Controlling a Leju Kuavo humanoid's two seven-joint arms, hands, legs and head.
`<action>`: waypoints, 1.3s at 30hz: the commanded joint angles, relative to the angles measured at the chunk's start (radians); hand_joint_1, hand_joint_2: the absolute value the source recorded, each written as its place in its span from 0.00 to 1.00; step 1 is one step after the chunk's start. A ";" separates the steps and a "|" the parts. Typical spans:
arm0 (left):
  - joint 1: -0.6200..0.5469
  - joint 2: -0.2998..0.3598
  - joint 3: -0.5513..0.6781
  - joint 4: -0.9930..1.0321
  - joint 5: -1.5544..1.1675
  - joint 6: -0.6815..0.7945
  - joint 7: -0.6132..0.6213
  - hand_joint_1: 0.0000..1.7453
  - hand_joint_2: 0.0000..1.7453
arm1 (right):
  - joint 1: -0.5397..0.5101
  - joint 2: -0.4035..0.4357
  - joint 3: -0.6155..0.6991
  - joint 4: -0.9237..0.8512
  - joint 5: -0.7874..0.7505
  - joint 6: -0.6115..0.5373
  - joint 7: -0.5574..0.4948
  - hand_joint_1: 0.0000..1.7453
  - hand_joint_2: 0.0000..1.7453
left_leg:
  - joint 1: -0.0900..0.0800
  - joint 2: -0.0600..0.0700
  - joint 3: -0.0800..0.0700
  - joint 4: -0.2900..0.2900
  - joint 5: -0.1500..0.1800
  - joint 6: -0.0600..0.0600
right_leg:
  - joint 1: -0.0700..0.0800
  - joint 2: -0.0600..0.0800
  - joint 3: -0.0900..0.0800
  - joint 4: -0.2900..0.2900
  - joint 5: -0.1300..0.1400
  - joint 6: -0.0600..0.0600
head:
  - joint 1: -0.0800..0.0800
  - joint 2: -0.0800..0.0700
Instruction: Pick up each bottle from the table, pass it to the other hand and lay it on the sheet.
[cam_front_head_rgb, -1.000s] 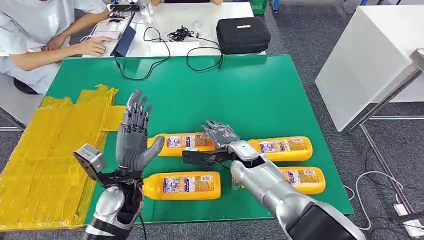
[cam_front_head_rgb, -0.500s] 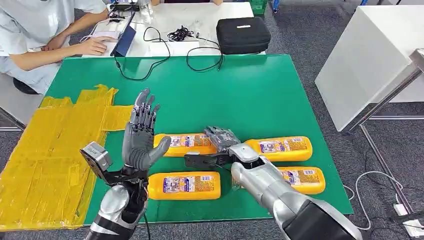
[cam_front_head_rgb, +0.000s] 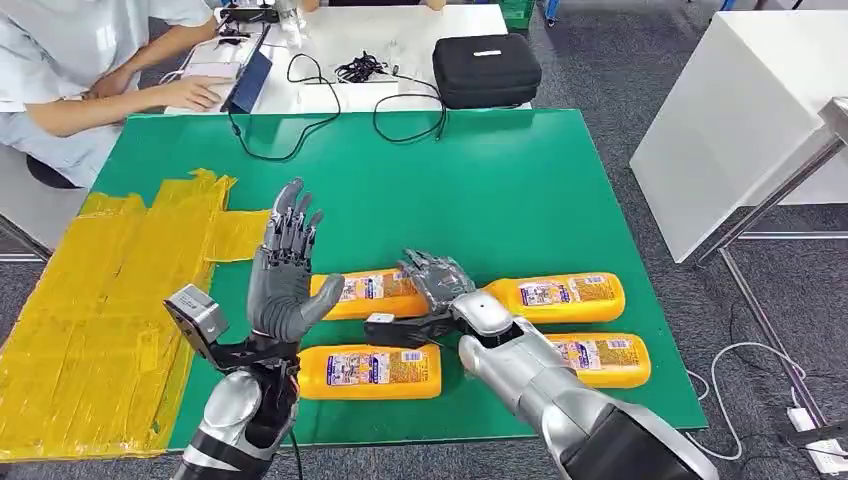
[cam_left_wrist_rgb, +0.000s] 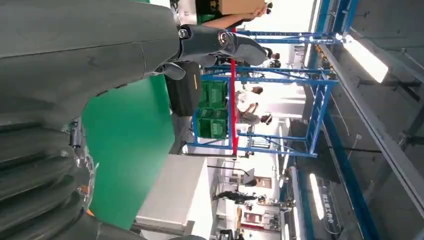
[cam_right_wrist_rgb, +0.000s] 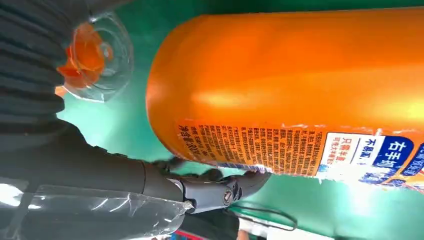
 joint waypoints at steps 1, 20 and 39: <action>-0.035 0.016 -0.024 0.058 0.006 0.000 0.001 0.00 1.00 | -0.026 0.004 0.040 0.053 0.002 -0.005 0.003 0.00 1.00 | 0.001 -0.001 0.006 0.000 -0.002 -0.002 | 0.001 -0.002 0.007 0.000 -0.003 -0.001 | 0.000 0.000; -0.038 0.008 -0.016 0.081 0.007 0.003 0.002 0.00 1.00 | -0.043 0.018 0.037 0.049 0.082 -0.045 0.083 0.00 1.00 | 0.000 -0.001 0.004 0.000 -0.001 -0.001 | 0.000 -0.002 0.004 0.000 -0.002 -0.001 | 0.000 0.000; -0.053 0.006 -0.009 0.101 0.006 0.003 0.007 0.00 1.00 | -0.064 0.068 0.049 0.022 0.125 -0.019 0.049 0.00 1.00 | 0.001 0.000 0.008 0.001 -0.004 -0.002 | 0.001 -0.002 0.008 0.001 -0.004 -0.001 | 0.000 0.000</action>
